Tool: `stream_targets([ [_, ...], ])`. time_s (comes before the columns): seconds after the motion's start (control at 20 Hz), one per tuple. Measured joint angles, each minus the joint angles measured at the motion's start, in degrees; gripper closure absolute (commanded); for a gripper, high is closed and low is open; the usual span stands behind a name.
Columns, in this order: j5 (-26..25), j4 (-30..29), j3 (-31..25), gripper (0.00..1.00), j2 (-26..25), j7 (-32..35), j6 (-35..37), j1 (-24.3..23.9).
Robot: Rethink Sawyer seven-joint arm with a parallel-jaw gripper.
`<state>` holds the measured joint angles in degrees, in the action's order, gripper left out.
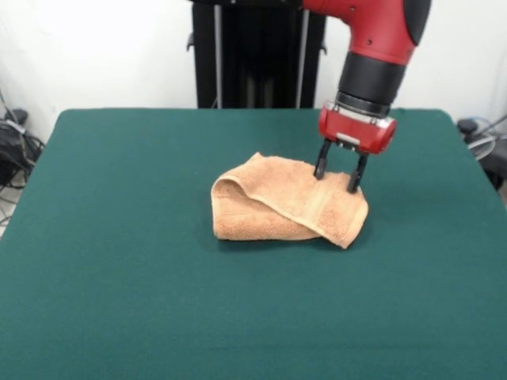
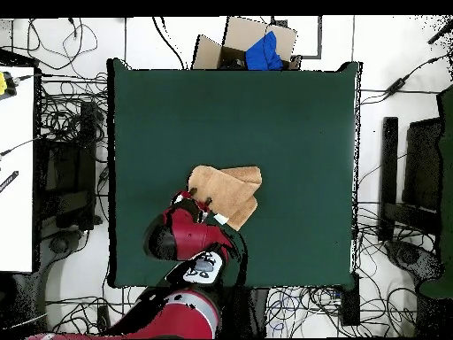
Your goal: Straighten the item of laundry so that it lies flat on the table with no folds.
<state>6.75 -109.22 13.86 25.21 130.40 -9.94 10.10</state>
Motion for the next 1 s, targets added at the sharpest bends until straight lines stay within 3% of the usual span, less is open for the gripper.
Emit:
stream_targets([
  [0.05, 0.0, 0.0, 0.02, 1.0, -0.35, 0.0, -0.89, -0.02],
  [0.75, -0.16, 0.02, -0.02, 1.0, -1.41, 0.0, -4.24, -0.47],
  [1.0, -2.86, 0.0, -0.04, 1.0, -0.77, 0.0, -4.23, -2.22],
])
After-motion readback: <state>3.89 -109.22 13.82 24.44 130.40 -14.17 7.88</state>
